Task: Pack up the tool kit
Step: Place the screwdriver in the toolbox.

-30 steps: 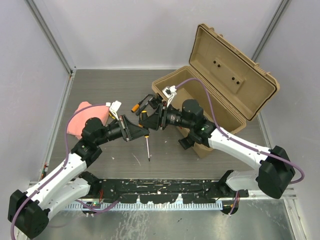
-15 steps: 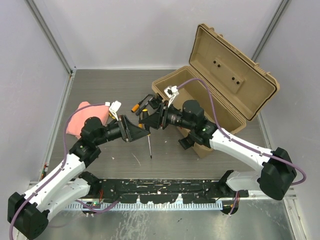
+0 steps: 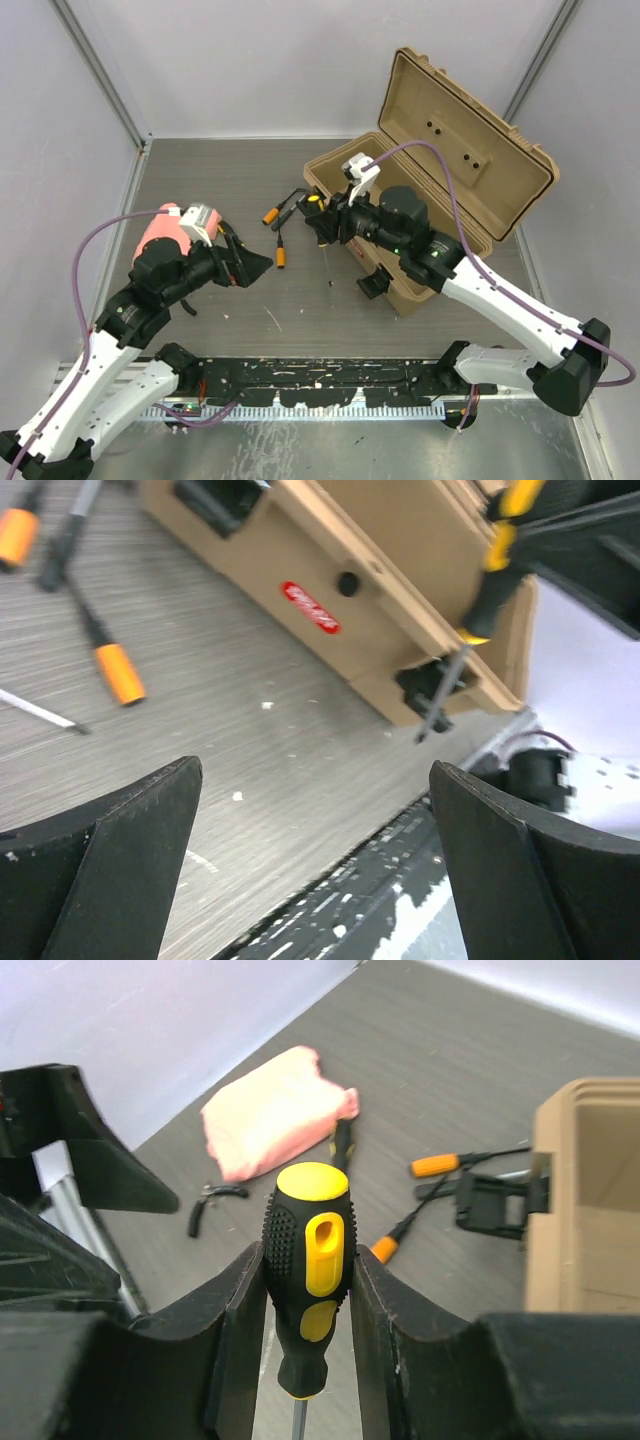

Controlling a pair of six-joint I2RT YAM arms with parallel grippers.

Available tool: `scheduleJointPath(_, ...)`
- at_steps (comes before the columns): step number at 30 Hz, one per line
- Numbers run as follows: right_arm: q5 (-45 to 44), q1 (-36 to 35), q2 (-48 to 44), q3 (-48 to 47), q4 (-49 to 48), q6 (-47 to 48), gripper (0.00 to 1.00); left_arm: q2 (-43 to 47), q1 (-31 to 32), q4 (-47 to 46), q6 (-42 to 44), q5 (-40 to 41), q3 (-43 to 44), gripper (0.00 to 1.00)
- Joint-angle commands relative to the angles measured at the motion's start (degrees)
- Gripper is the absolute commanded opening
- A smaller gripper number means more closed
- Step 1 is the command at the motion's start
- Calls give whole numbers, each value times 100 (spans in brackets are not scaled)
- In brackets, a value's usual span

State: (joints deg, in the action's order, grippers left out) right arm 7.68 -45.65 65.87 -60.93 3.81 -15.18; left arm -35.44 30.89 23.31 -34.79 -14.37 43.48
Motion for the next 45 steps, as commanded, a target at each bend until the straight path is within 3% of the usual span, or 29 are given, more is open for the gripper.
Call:
scheduleJointPath(1,-759,-14,-287,-587,298,897,1,28,13,1380,619,1525,624,98)
scheduleJointPath(10,-1783,-14,-319,-1184,824,1781,1,343,13,1617,998,2667,473,98)
scheduleJointPath(20,-3040,-7,-92,-1553,1530,2608,1,419,14,1423,1265,2847,-7,98)
scheduleJointPath(25,-3704,98,440,-2092,2346,2688,1,299,13,1521,1368,2863,53,98)
scheduleJointPath(34,-3962,360,952,-2025,2992,2883,0,453,14,2103,1357,3093,457,98)
scheduleJointPath(41,-3757,1103,1410,-1645,2945,2947,1,880,20,1467,947,2921,-272,98)
scheduleJointPath(45,-3690,1429,1781,-1407,2684,3003,1,804,13,1509,1008,2757,-228,98)
